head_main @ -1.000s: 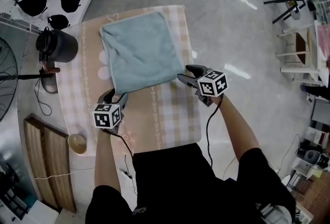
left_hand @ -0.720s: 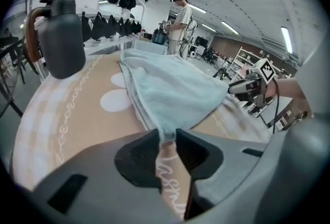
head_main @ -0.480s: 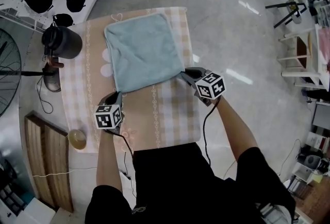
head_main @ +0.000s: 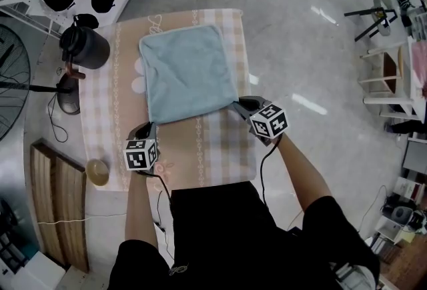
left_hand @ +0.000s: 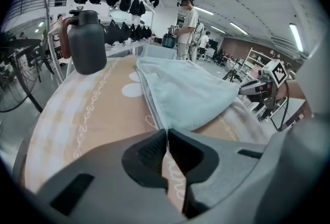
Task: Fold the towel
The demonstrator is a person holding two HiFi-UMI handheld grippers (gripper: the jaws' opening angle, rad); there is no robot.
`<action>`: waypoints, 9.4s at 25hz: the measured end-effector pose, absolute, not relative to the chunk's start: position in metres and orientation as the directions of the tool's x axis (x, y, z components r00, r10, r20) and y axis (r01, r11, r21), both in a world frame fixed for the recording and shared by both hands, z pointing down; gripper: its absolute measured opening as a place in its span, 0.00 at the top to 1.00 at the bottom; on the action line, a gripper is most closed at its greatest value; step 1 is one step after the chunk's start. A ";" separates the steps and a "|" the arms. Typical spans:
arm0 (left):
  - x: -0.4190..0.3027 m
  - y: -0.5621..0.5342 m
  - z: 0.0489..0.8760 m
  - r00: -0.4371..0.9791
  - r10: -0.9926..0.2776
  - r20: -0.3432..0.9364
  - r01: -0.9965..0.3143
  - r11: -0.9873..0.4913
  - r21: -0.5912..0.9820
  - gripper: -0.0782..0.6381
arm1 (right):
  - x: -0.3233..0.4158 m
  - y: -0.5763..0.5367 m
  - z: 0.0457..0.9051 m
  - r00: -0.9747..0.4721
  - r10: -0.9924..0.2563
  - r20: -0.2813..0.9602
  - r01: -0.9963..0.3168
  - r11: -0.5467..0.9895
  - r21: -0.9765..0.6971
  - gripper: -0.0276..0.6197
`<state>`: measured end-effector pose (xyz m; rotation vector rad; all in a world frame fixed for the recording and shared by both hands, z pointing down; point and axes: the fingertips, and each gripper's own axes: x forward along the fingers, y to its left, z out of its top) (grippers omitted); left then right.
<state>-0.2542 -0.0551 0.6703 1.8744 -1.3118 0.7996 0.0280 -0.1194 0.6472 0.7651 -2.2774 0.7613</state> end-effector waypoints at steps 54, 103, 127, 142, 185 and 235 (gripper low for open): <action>-0.317 -0.167 0.615 0.288 -0.527 0.799 -0.958 -0.150 0.246 0.86 | -0.010 -0.214 0.594 -0.574 -0.257 0.777 -0.651 0.720 -0.242 0.90; 0.004 -0.011 0.541 0.426 -0.629 0.651 -0.904 -0.320 0.283 0.55 | 0.166 -0.059 0.514 -0.699 -0.551 0.456 -0.688 0.691 -0.221 0.57; 0.058 0.005 0.525 0.210 -0.763 0.611 -0.949 -0.010 0.314 0.55 | 0.182 -0.091 0.493 -0.842 -0.298 0.449 -0.415 0.890 -0.188 0.57; -0.028 -0.047 0.554 0.014 -0.780 0.626 -0.880 0.287 0.378 0.55 | 0.045 -0.189 0.525 -0.812 0.043 0.583 -0.079 0.980 -0.182 0.57; 0.005 -0.128 0.670 -0.310 -0.558 0.770 -0.362 0.818 0.447 0.57 | -0.022 -0.246 0.672 -0.432 0.482 0.762 0.416 0.856 -0.306 0.58; 0.065 -0.017 0.646 -0.157 -0.652 0.742 -0.600 0.660 0.452 0.78 | 0.087 -0.125 0.658 -0.429 0.407 0.806 0.206 0.913 -0.352 0.85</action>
